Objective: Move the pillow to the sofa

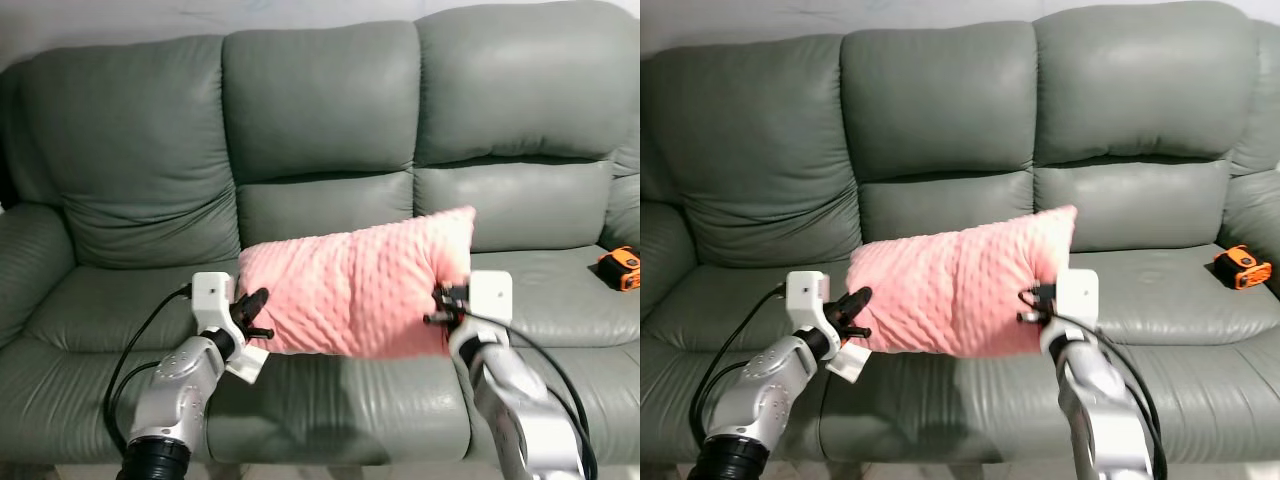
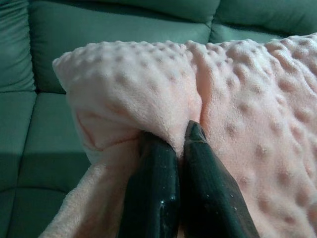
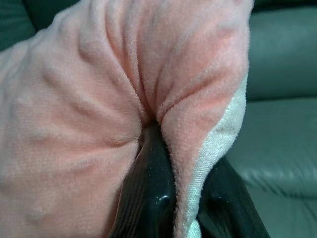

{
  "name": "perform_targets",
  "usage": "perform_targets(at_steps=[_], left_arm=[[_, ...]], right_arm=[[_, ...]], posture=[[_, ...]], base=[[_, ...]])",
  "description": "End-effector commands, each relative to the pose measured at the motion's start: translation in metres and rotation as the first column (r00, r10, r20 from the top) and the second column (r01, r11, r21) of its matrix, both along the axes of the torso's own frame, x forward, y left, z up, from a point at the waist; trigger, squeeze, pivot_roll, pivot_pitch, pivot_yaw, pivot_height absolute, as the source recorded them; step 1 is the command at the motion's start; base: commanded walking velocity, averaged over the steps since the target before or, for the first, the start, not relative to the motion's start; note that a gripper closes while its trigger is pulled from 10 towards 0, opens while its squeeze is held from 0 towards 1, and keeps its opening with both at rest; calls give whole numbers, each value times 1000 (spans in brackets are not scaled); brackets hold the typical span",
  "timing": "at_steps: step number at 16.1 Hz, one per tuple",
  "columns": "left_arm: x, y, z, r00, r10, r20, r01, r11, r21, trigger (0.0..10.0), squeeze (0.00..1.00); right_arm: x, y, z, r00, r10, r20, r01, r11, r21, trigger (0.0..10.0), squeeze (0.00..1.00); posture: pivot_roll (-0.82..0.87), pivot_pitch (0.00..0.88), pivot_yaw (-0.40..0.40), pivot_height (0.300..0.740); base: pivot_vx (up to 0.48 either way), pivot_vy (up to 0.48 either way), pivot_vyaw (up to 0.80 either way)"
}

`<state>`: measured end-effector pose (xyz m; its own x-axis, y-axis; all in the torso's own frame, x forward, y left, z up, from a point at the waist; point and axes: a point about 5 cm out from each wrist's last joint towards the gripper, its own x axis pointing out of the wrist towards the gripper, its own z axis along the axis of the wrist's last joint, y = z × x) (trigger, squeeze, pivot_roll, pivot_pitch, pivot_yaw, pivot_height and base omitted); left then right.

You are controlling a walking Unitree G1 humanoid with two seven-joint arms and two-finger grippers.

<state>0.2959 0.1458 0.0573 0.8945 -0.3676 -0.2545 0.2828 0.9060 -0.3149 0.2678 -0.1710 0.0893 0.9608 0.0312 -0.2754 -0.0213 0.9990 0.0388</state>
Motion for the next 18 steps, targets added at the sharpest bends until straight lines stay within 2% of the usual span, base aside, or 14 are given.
perform_targets(at_steps=[1,4,5,6,8,9,10,11,13,16,18], left_arm=[[2,0,1,1000,-13,21,12,999,30,10000,0],[0,-2,-6,998,-50,25,47,993,110,10000,0],[6,1,-4,998,-42,38,36,990,136,10000,0],[8,2,-3,998,-38,47,31,989,144,10000,0],[12,4,-3,998,-28,61,18,989,148,10000,0],[18,1,-3,997,-5,73,-5,991,135,10000,0],[21,-1,-3,997,-2,79,-10,989,145,10000,0],[24,-5,-3,997,-5,81,-8,987,160,10000,0],[33,-13,-2,997,-12,82,-4,983,186,10000,0],[42,-13,-1,998,28,62,-40,979,200,10000,0],[48,-19,0,998,57,36,-63,977,204,10000,0]], right_arm=[[-1,1,7,999,-7,35,7,1000,-1,10000,0],[-21,-5,-5,997,-71,-7,71,997,33,10000,0],[-21,-5,-8,997,-77,-11,77,995,70,10000,0],[-21,-4,-9,997,-73,-11,73,995,66,10000,0],[-18,-3,-9,998,-60,-3,60,998,34,10000,0],[-13,-4,-10,997,-68,31,68,997,-23,10000,0],[-13,-4,-12,997,-77,18,78,996,-44,10000,0],[-13,-3,-15,997,-70,-11,70,997,-35,10000,0],[-9,-6,-16,998,-66,-5,66,998,20,10000,0],[3,-26,-26,993,-117,-17,117,993,-19,10000,0],[21,-50,-23,983,-183,-1,182,979,-87,10000,0]], posture=[[-197,45,84,740],[-201,140,115,740],[-198,165,123,740],[-190,190,131,740],[-179,221,141,740],[-173,239,150,740],[-176,256,154,740],[-182,269,156,740],[-196,297,162,740],[-186,327,165,740],[-183,340,167,740]], base=[[0,0,0],[0,0,0],[0,0,0],[0,0,0],[0,0,0],[0,0,0],[0,0,0],[0,0,0],[0,0,0],[0,0,0],[0,0,0]])
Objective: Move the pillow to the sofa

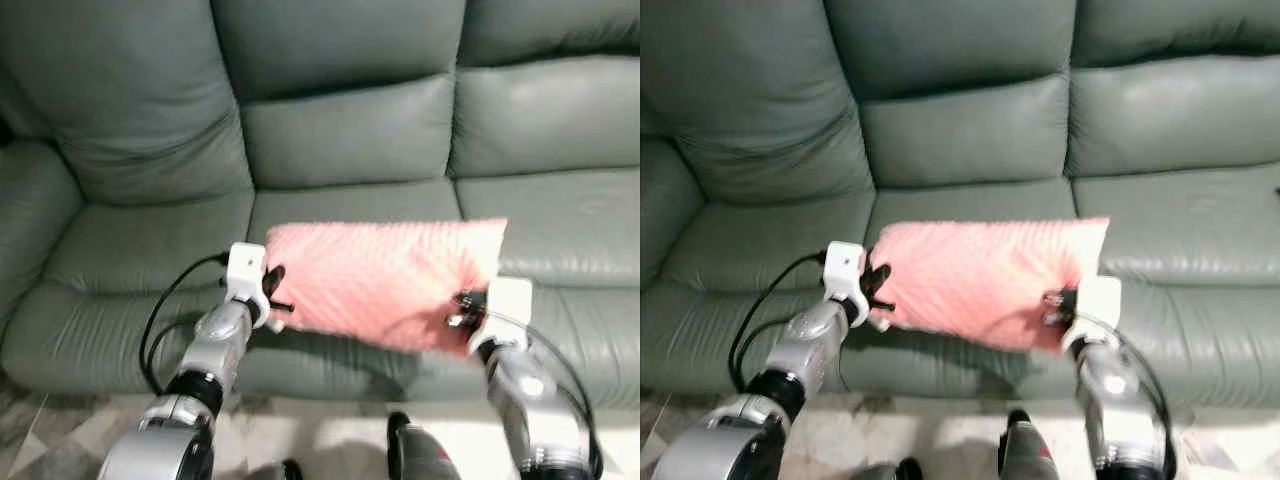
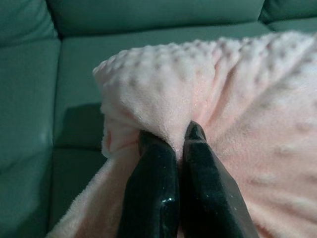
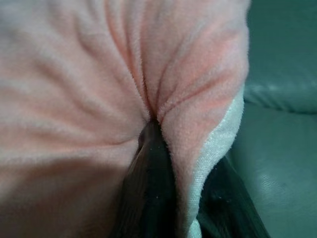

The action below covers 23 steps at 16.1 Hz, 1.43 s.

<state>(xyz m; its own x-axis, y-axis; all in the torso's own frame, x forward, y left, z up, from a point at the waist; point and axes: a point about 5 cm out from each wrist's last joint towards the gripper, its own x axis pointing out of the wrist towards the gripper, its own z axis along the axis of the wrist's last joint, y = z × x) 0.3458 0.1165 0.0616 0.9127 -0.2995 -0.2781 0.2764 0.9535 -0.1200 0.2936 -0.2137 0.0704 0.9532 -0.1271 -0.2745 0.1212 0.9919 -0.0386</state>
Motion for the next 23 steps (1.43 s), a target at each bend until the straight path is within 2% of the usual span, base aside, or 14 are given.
perform_targets(at_steps=[1,3,5,9,10,11,12,13,23], left_arm=[[-1,8,-4,999,43,-12,-42,999,16,10000,0],[2,-3,-2,999,45,-13,-45,999,13,10000,0],[2,-11,-1,998,54,-12,-54,999,0,10000,0],[5,-17,2,998,68,-9,-69,997,-26,10000,0],[6,-20,4,998,63,-3,-63,997,-33,10000,31],[6,-22,6,998,58,2,-58,997,-42,10000,149],[6,-23,6,998,56,4,-56,997,-46,10000,749],[6,-24,6,999,54,6,-54,998,-40,10000,1000],[-5,-22,-10,997,69,-26,-70,997,-20,10000,1000]], right_arm=[[0,-12,-2,998,-56,-4,56,998,-21,10000,0],[8,-26,1,996,-87,-3,87,995,-49,10000,0],[16,-32,1,996,-87,5,87,995,-54,10000,0],[21,-29,0,998,-63,19,64,996,-58,10000,0],[20,-28,-2,998,-57,20,58,997,-54,10000,0],[20,-28,-4,998,-58,21,59,997,-49,10000,0],[20,-28,-5,998,-58,23,59,997,-43,10000,0],[20,-27,-5,998,-57,29,58,998,-34,10000,1000],[18,-25,-15,998,-63,29,64,997,-31,10000,1000]], posture=[[-188,345,170,740],[-187,351,168,740],[-183,359,161,740],[-185,359,162,740],[-180,358,166,740],[-178,358,166,740],[-177,358,168,740],[-177,359,169,740],[-163,351,171,740]], base=[[0,0,0],[0,0,0],[0,0,0],[0,0,0],[0,0,0],[0,0,0],[0,0,0],[0,0,0],[0,0,0]])
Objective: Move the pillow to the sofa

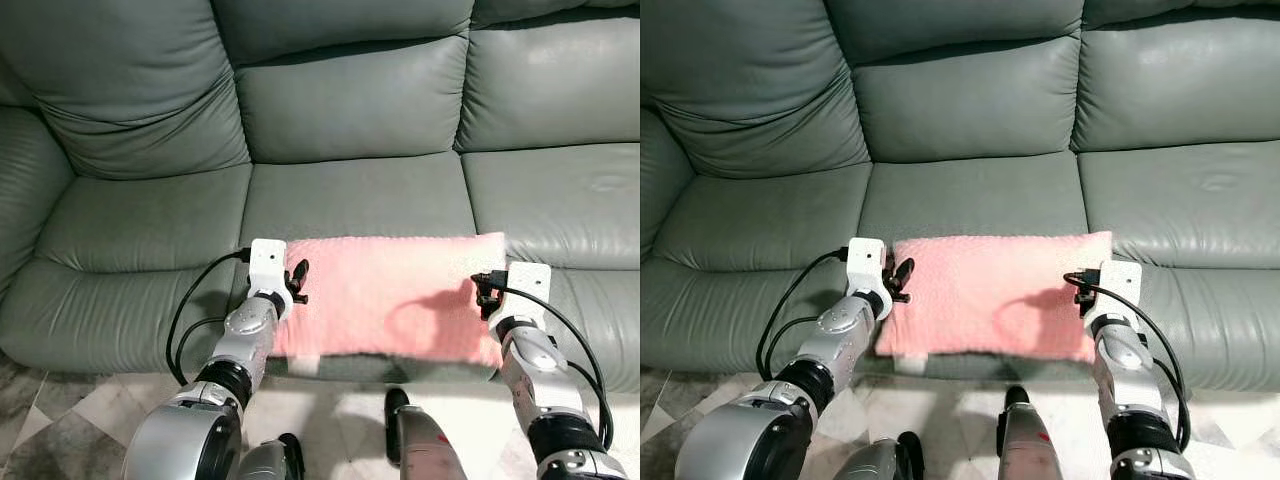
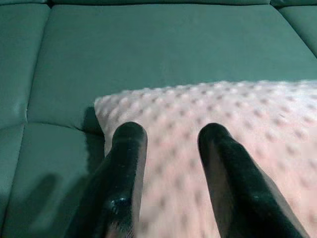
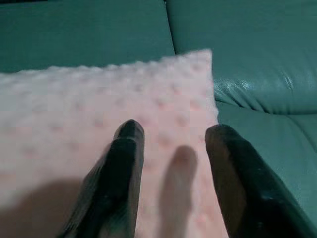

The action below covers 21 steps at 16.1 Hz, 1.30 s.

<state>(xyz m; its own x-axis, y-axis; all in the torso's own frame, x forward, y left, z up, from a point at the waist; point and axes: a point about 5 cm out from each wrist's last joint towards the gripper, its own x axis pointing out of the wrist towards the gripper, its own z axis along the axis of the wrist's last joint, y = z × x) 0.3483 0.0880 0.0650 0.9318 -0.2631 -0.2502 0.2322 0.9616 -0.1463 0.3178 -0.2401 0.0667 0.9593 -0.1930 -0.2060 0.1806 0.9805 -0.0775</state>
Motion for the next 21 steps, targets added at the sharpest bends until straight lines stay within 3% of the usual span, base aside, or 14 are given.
perform_targets(at_steps=[1,6,8,11,12,14,16,19,20,21], left_arm=[[-8,7,-14,999,22,-47,-21,1000,7,10000,1000],[-7,13,-11,1000,5,-23,-5,1000,-20,10000,1000],[-11,20,-17,999,-27,-41,28,999,17,10000,1000],[-30,36,-40,984,-105,-141,114,992,55,10000,1000],[-36,34,-45,972,-165,-166,171,985,23,10000,1000],[-48,33,-53,937,-280,-210,300,951,69,10000,1000],[-55,31,-57,909,-333,-251,358,932,60,10000,1000],[-60,27,-61,881,-369,-296,398,916,42,10000,1000],[-65,19,-63,845,-423,-327,456,890,25,10000,1000],[-66,16,-62,833,-445,-328,478,878,23,10000,1000]], right_arm=[[-6,1,-12,999,-7,-36,8,1000,20,10000,1000],[-14,5,-12,999,5,-44,-4,999,36,10000,1000],[-21,10,-15,997,14,-77,-11,999,47,10000,1000],[-46,14,-21,976,-12,-218,15,1000,9,10000,1000],[-53,15,-24,964,-26,-266,37,999,37,10000,1000],[-69,24,-24,945,-12,-327,23,999,32,10000,1000],[-82,33,-27,922,9,-386,6,999,37,10000,1000],[-96,32,-42,877,19,-480,-3,999,36,10000,1000],[-101,27,-52,850,32,-526,-22,999,26,10000,1000],[-102,24,-56,843,36,-536,-31,999,17,10000,1000]], posture=[[-163,351,171,740],[-147,357,172,740],[-146,357,172,740],[-143,350,176,740],[-143,349,177,740],[-145,340,176,740],[-146,338,173,740],[-146,340,177,740],[-143,343,179,740],[-143,344,180,740]], base=[[0,0,0],[0,0,0],[0,0,0],[0,0,0],[0,0,0],[0,0,0],[0,0,0],[0,0,0],[0,0,0],[0,0,0]])
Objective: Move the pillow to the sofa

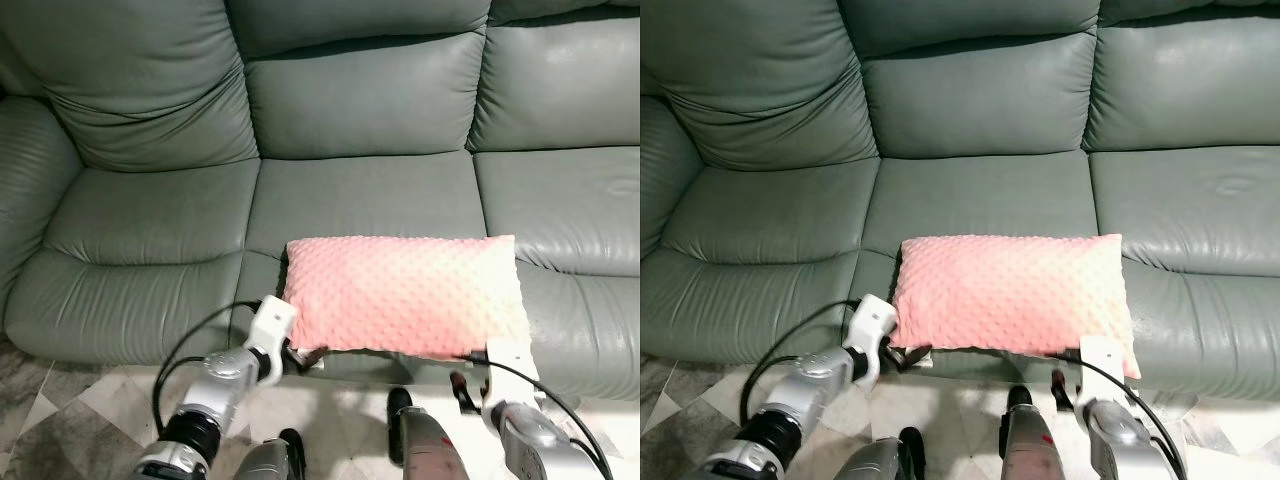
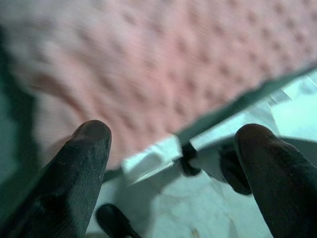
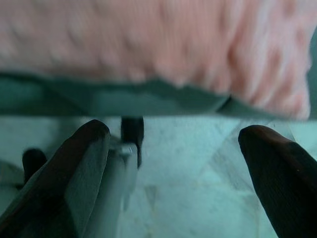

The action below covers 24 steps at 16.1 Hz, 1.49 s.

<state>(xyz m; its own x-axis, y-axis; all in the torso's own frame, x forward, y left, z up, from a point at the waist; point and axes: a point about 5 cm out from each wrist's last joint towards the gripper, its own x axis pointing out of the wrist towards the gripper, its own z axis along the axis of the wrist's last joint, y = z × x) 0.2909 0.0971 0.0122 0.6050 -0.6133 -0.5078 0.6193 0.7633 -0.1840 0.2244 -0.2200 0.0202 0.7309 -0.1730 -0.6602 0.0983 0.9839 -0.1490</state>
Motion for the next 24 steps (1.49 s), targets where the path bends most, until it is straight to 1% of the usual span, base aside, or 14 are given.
perform_targets(at_steps=[1,2,3,4,6,7,8,9,10,11,12,16,21,24], left_arm=[[-9,4,-9,999,-22,-41,23,999,24,10000,1000],[-10,0,-9,999,-28,-45,30,999,30,10000,961],[-9,-1,-10,998,-27,-50,28,999,32,10000,808],[-8,-3,-8,998,-17,-52,18,999,34,10000,0],[-4,-6,-5,999,4,-40,-3,999,35,10000,0],[-1,-7,-4,999,17,-32,-15,999,47,10000,0],[1,-8,-3,999,26,-25,-25,998,57,10000,0],[2,-8,-3,999,35,-17,-34,997,71,10000,0],[4,-7,-2,999,48,-7,-47,995,85,10000,0],[5,-6,-2,998,55,-4,-54,995,88,10000,0],[7,-6,-1,998,66,-2,-65,994,86,10000,0],[7,-3,-2,997,80,0,-80,992,95,10000,0],[9,0,-3,994,106,15,-107,987,124,10000,0],[12,0,-1,992,121,32,-124,983,135,10000,0]], right_arm=[[-9,0,-13,998,23,-60,-23,1000,-1,10000,1000],[-10,-7,-18,996,43,-74,-45,999,-20,10000,1000],[-9,-9,-22,993,86,-78,-90,995,-46,10000,1000],[-11,-12,-28,989,124,-78,-128,991,-46,10000,1000],[-9,-16,-33,985,156,-74,-160,985,-58,10000,969],[-4,-20,-33,984,172,-46,-175,982,-73,10000,863],[2,-23,-31,984,180,-8,-180,980,-82,10000,647],[8,-26,-30,982,186,22,-184,979,-86,10000,486],[15,-27,-27,977,207,52,-201,975,-97,10000,235],[19,-27,-24,973,223,68,-214,970,-113,10000,59],[24,-28,-21,968,235,86,-223,966,-131,10000,0],[33,-30,-19,962,245,121,-227,963,-144,10000,0],[46,-18,-14,936,277,217,-263,960,-93,10000,0],[56,-4,-7,909,306,282,-304,951,-52,10000,0]], posture=[[-140,349,180,740],[-137,351,180,740],[-137,351,180,740],[-132,355,179,740],[-132,355,179,740],[-123,361,182,740],[-121,363,184,740],[-121,363,184,740],[-120,364,186,740],[-117,366,186,740],[-116,367,186,740],[-108,371,184,740],[-110,371,186,740],[-111,370,183,740]], base=[[0,0,0],[0,0,0],[0,0,0],[0,0,0],[0,0,0],[0,0,0],[0,0,0],[0,0,0],[0,0,0],[0,0,0],[0,0,0],[0,0,0],[0,0,0],[0,0,0]])
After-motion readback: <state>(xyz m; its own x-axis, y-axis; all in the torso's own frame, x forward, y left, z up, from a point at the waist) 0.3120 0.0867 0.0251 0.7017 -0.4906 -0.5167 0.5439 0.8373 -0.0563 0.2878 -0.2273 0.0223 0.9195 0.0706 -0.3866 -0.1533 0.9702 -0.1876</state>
